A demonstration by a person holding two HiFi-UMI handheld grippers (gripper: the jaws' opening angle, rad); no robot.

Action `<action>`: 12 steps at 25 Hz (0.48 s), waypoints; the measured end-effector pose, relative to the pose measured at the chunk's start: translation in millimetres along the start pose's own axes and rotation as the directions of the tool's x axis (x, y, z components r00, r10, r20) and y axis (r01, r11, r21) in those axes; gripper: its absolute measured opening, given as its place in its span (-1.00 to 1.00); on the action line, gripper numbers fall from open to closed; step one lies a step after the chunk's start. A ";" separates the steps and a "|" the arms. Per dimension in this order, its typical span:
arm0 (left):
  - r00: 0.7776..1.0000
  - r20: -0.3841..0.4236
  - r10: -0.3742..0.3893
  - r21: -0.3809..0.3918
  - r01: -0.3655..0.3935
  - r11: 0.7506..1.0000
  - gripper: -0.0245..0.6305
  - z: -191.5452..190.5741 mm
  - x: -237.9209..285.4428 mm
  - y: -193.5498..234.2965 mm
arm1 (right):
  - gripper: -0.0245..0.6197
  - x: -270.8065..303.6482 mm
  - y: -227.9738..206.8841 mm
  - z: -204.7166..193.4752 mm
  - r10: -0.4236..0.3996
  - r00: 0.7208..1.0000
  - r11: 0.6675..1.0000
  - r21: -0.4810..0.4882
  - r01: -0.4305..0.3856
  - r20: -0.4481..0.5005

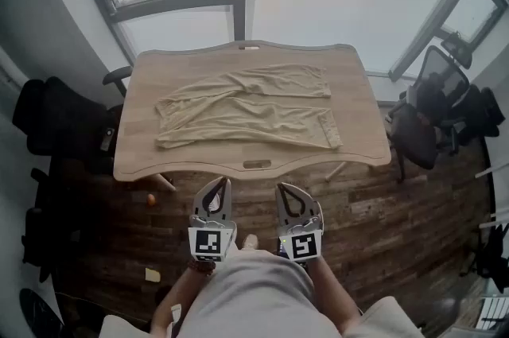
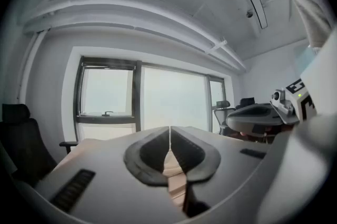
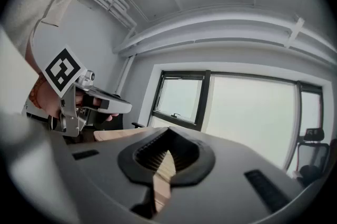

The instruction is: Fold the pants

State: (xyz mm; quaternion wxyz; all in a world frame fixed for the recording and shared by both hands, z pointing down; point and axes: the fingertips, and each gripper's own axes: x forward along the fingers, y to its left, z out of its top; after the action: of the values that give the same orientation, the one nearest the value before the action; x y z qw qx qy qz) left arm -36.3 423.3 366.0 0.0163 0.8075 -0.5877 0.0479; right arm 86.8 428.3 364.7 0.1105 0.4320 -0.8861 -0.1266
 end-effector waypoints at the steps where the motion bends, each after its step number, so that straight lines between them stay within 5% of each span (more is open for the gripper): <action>1: 1.000 -0.004 -0.001 0.008 0.001 1.000 -0.89 -0.7 1.0 -0.4 | -0.92 0.9 0.9 -0.8 0.011 1.000 1.000 -0.004 -0.011 -0.003; 12: 0.996 -0.041 -0.082 0.072 0.085 0.994 -0.89 -7.1 59.3 3.7 | -0.90 42.5 -29.4 -25.2 0.038 0.999 0.999 0.032 -0.037 -0.030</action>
State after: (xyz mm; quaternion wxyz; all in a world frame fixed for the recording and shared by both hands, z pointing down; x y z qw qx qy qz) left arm -22.2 366.5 378.7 -0.0003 0.8303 -0.5510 0.0838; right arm 90.6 373.8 382.8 0.1195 0.4188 -0.8941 -0.1042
